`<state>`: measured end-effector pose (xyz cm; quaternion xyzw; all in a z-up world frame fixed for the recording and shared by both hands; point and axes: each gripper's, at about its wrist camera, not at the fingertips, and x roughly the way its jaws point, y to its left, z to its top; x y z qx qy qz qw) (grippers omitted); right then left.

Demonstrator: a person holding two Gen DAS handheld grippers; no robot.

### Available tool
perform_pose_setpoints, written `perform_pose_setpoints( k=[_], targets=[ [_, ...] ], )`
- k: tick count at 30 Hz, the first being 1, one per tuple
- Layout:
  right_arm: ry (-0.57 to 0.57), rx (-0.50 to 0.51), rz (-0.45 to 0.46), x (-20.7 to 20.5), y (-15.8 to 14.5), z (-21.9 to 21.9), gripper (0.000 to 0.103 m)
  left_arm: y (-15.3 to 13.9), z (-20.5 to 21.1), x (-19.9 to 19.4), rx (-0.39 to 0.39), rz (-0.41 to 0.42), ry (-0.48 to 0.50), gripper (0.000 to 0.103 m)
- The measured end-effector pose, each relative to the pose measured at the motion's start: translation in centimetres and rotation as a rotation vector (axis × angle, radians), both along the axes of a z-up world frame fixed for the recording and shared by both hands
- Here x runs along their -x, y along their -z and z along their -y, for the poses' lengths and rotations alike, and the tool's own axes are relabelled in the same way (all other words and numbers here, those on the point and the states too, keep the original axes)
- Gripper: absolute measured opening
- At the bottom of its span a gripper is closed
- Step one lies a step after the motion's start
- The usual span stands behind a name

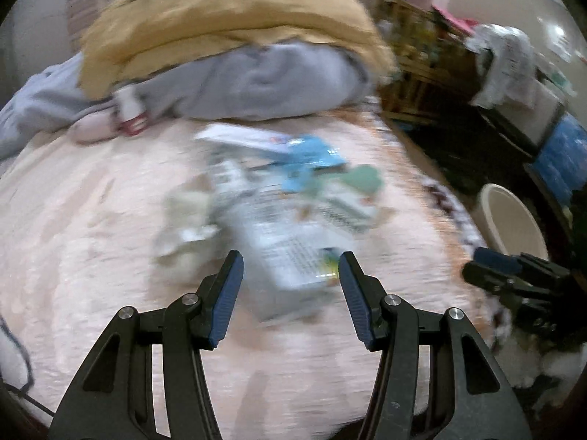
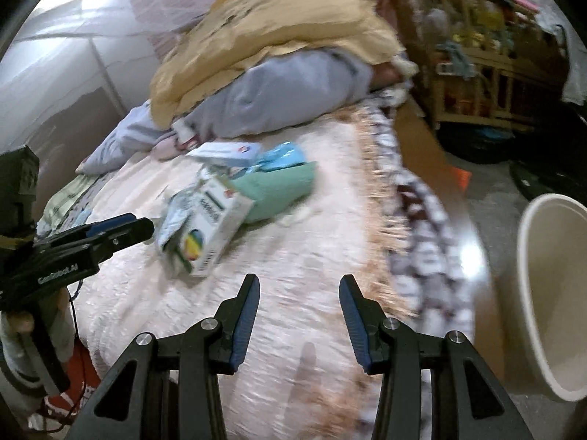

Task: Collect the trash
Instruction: 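Move both open tools back over the items on the bed, then grasp the white teddy bear with the left gripper while the right grasps the medicine box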

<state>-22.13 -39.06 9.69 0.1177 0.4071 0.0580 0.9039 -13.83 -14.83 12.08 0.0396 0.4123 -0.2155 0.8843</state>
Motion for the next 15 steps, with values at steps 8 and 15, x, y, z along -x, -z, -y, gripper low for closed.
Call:
perform_pose_setpoints(
  k=[8, 15],
  targets=[
    [-0.065, -0.03, -0.05, -4.9, 1.2, -4.8, 0.058, 1.7, -7.0, -3.2, 0.029, -0.051, -0.139, 0.053],
    [-0.038, -0.098, -0.074, -10.0, 1.8, -7.1, 0.065, 2.5, -9.6, -4.9, 0.063, -0.073, -0.176, 0.053]
  ],
)
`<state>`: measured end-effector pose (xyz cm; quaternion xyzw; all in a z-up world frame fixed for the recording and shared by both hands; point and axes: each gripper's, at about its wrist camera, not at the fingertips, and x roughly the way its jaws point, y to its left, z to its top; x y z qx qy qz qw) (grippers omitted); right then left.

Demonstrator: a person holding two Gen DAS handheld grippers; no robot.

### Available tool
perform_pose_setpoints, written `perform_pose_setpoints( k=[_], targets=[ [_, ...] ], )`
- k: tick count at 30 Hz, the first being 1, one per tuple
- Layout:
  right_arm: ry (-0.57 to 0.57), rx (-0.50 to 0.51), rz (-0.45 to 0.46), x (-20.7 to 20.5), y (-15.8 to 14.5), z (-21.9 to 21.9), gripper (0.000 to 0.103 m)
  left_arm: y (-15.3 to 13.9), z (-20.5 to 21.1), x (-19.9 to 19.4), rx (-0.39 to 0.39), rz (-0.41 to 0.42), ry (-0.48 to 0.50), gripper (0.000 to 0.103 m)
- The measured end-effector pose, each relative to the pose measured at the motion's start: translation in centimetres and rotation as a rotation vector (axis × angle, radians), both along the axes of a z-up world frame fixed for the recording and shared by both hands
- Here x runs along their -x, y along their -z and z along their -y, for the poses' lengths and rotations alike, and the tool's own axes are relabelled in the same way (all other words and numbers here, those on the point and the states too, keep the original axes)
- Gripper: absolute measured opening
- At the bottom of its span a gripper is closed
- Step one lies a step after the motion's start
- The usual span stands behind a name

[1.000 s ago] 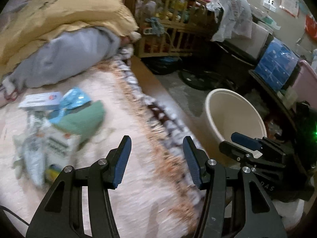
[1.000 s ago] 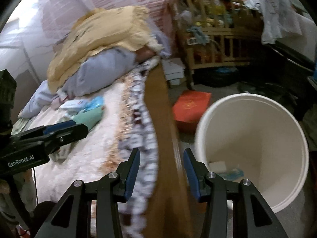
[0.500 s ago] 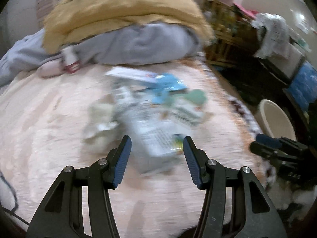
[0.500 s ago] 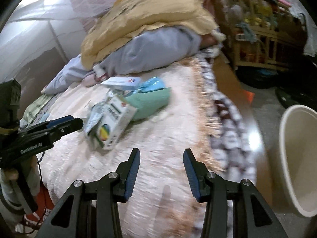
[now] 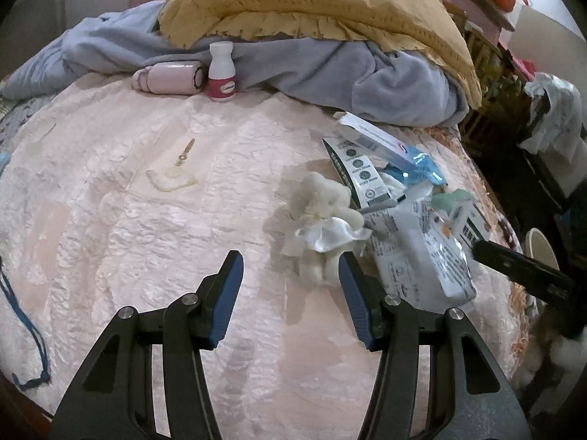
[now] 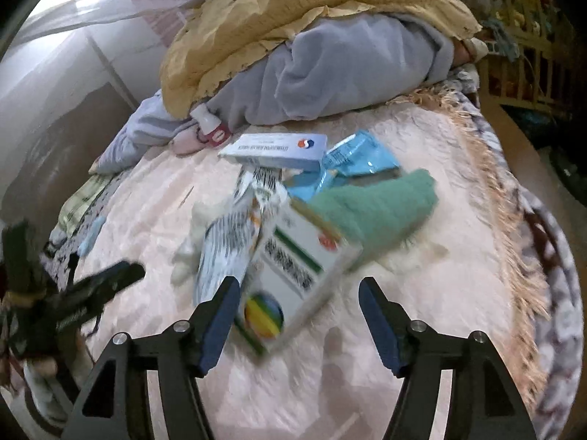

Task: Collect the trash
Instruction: 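Grasp the white teddy bear with the left gripper while the right grasps the medicine box, then lift the teddy bear with the left gripper while the right lifts the medicine box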

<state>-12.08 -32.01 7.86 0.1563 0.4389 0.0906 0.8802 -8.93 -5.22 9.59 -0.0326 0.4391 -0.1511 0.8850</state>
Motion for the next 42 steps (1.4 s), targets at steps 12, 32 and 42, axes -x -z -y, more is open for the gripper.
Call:
perform_pose_setpoints(
  k=[12, 32, 42],
  targets=[
    [-0.024, 0.051, -0.012, -2.5, 1.4, -0.8, 0.061, 3.1, 3.3, -6.1, 0.043, -0.069, 0.056, 0.053],
    [-0.027, 0.12, -0.069, -1.0, 1.2, -0.1, 0.061, 4.1, 2.7, -8.0, 0.086, -0.154, 0.098, 0.033],
    [0.027, 0.036, -0.086, -2.1, 1.9, -1.3, 0.073, 4.8, 4.8, -8.7, 0.075, -0.154, 0.109, 0.04]
  ],
)
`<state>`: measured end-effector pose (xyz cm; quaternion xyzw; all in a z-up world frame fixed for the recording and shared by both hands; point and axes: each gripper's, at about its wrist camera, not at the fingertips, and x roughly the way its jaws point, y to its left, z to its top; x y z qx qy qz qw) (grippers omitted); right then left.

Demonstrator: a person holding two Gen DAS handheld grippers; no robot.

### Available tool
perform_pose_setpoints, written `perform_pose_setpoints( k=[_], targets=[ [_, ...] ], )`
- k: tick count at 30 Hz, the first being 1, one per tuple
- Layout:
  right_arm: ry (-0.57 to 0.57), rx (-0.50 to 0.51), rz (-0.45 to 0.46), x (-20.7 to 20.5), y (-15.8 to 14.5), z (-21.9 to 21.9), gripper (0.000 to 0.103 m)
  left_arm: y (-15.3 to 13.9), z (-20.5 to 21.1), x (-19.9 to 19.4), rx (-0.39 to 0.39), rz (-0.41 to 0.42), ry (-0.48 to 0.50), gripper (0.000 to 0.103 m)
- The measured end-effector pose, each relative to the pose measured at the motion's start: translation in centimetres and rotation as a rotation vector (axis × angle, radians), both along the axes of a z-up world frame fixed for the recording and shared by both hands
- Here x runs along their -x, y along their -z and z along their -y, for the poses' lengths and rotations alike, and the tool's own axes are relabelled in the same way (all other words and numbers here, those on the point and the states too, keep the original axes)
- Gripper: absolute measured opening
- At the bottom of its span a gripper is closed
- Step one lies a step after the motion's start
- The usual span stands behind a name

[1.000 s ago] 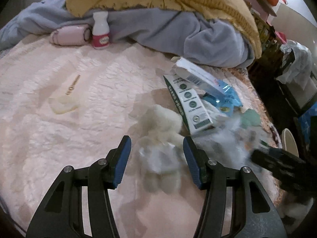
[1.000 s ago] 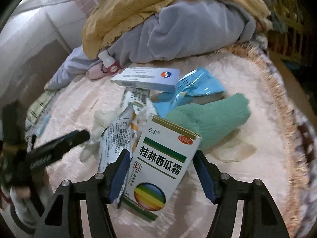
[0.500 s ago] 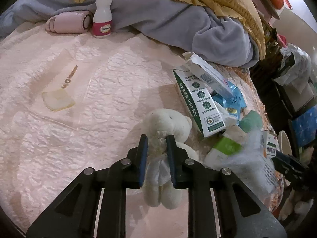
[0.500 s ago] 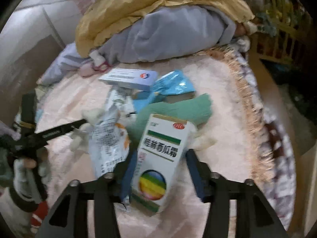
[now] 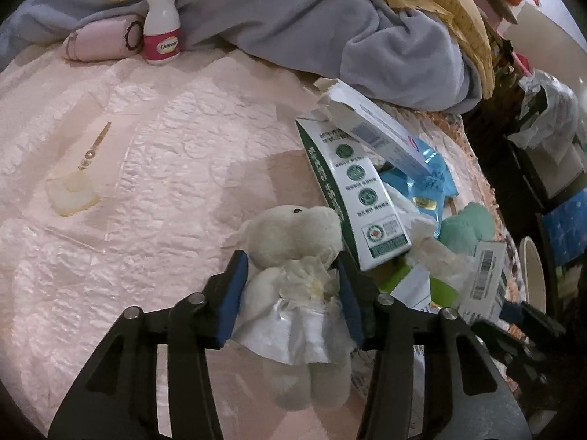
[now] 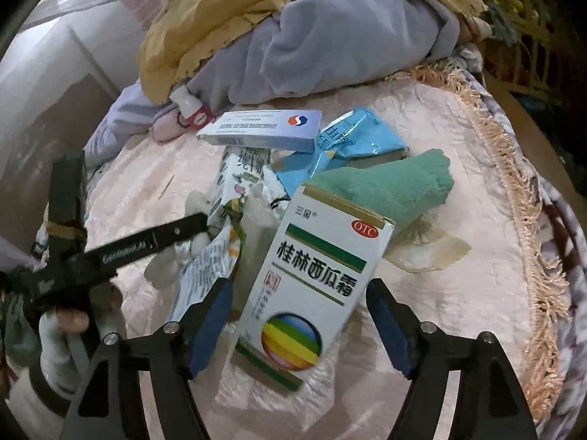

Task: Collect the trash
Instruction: 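Lift the teddy bear with the left gripper while the right lifts the medicine box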

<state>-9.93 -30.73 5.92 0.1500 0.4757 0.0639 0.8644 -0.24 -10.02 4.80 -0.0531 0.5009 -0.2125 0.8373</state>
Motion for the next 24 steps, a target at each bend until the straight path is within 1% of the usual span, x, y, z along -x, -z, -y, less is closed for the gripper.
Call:
perform_pose_setpoints(
  k=[1, 2, 3, 4, 6, 9, 13, 14, 17, 20, 24],
  targets=[
    [0.005, 0.012, -0.004, -0.2, 0.2, -0.1, 0.072, -0.2, -0.1, 0.3, -0.005, 0.006, 0.005, 0.036],
    [0.001, 0.015, -0.007, -0.3, 0.5, -0.2, 0.062, -0.4, -0.3, 0.5, -0.005, 0.011, 0.006, 0.033],
    [-0.007, 0.018, -0.002, -0.2, 0.6, -0.3, 0.062, -0.7, -0.8, 0.8, 0.004, 0.013, 0.0, 0.026],
    [-0.019, 0.03, 0.008, 0.0, 0.5, -0.3, 0.061, -1.1, -1.6, 0.9, 0.018, 0.009, -0.011, 0.024],
    [-0.036, 0.06, 0.033, 0.8, -0.2, -0.1, 0.059, -1.9, -2.9, 1.1, 0.048, 0.005, -0.031, 0.023],
    [-0.048, 0.06, 0.053, 2.0, -1.8, 1.1, 0.058, -3.5, -4.4, 1.5, 0.081, 0.019, -0.045, 0.023],
    [-0.063, 0.093, 0.071, 3.6, -3.8, 2.6, 0.058, -5.2, -5.5, 2.8, 0.147, 0.02, -0.035, 0.023],
    [-0.067, 0.1, 0.072, 4.0, -4.2, 2.8, 0.058, -5.4, -5.1, 2.9, 0.154, 0.019, -0.032, 0.023],
    [-0.071, 0.109, 0.075, 5.4, -4.8, 3.5, 0.058, -6.5, -5.3, 3.6, 0.205, 0.007, -0.013, 0.023],
    [-0.069, 0.096, 0.082, 6.5, -5.2, 3.7, 0.058, -7.5, -5.4, 4.5, 0.271, -0.006, 0.001, 0.023],
    [-0.069, 0.096, 0.089, 7.7, -5.3, 3.9, 0.058, -9.0, -4.8, 5.8, 0.282, 0.013, 0.025, 0.023]
  ],
)
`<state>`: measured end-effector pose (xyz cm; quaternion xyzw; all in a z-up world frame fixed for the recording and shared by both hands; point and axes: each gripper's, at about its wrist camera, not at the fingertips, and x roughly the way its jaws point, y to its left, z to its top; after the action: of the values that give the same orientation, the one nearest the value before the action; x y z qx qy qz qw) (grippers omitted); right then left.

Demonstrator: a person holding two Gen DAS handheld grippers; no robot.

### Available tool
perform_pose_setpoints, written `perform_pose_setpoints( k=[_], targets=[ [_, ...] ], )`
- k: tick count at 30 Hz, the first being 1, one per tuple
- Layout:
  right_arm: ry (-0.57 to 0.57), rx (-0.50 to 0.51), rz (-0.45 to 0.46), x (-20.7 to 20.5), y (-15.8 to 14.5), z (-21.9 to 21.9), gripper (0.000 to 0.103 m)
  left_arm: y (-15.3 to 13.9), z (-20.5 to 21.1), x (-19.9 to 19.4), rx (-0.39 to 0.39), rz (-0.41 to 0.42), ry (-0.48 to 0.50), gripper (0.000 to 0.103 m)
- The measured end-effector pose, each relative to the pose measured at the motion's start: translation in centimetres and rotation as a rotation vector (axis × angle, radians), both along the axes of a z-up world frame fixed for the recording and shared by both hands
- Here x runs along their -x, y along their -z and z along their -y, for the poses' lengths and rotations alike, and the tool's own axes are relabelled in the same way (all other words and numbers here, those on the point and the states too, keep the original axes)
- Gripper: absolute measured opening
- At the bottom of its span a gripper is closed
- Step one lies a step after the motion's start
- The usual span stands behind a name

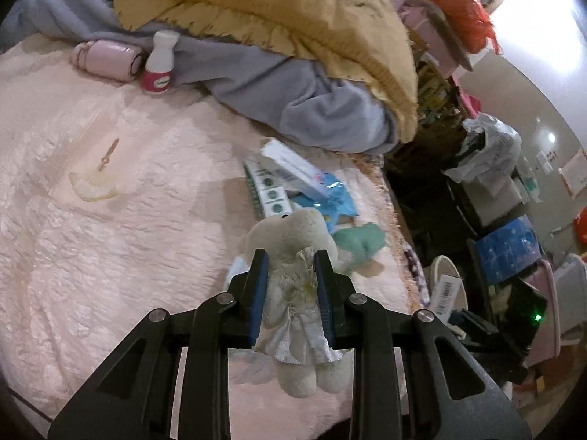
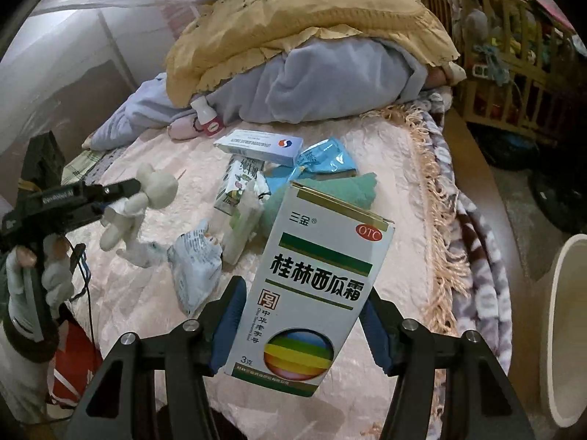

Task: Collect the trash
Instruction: 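Lift the teddy bear with the left gripper while the right lifts the medicine box, then carry the teddy bear and medicine box over the white bucket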

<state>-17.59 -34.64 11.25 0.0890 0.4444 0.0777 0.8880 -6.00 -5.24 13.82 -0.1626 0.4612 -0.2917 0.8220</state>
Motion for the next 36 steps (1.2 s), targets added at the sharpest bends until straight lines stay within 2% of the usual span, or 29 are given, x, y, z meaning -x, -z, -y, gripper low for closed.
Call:
perform_pose_setpoints(
  k=[2, 5, 8, 9, 10, 11, 14, 16, 18, 22, 26, 30, 36],
  targets=[
    [-0.003, -0.005, 0.0, 0.5, 0.0, 0.1, 0.058, -0.4, 0.7, 0.9, 0.015, 0.001, 0.023, 0.023],
    [-0.001, 0.004, -0.003, 1.1, 0.2, 0.3, 0.058, 0.1, 2.1, 1.7, -0.002, -0.02, 0.067, 0.023],
    [0.007, 0.008, -0.005, 1.8, 0.4, 0.6, 0.058, 0.6, 2.8, 2.4, 0.077, -0.032, 0.115, 0.023],
    [0.008, 0.005, -0.005, 2.0, 0.4, 0.7, 0.058, 1.0, 3.2, 2.4, 0.034, -0.013, 0.101, 0.023],
    [0.009, 0.005, -0.005, 2.1, 0.5, 0.8, 0.058, 1.7, 3.8, 2.2, -0.063, 0.006, 0.066, 0.023],
    [0.009, 0.006, -0.007, 2.2, 0.5, 0.9, 0.058, 2.3, 4.0, 1.8, -0.117, 0.015, 0.035, 0.022],
    [0.011, 0.011, -0.006, 2.4, 0.6, 1.0, 0.058, 3.1, 3.1, 0.7, -0.147, 0.035, -0.044, 0.021],
    [0.009, 0.006, -0.001, 2.7, 0.5, 1.0, 0.058, 2.6, 2.2, 0.4, -0.235, 0.124, -0.141, 0.021],
    [0.01, 0.002, -0.002, 2.6, 0.7, 1.0, 0.058, 2.1, 1.5, 0.4, -0.254, 0.157, -0.17, 0.021],
    [0.004, -0.014, 0.003, 2.6, 0.7, 1.0, 0.058, 0.9, 1.6, 1.6, -0.221, 0.161, -0.113, 0.021],
    [0.01, -0.015, 0.008, 2.7, 0.5, 1.2, 0.058, 0.1, 3.8, 3.2, -0.188, 0.166, -0.039, 0.021],
    [0.018, 0.001, 0.009, 3.2, 0.3, 1.7, 0.058, -0.6, 7.3, 4.8, -0.157, 0.167, 0.038, 0.021],
    [0.069, 0.026, 0.013, 4.2, -0.1, 4.2, 0.058, -1.1, 13.7, 7.2, -0.176, 0.19, 0.155, 0.021]
  ],
)
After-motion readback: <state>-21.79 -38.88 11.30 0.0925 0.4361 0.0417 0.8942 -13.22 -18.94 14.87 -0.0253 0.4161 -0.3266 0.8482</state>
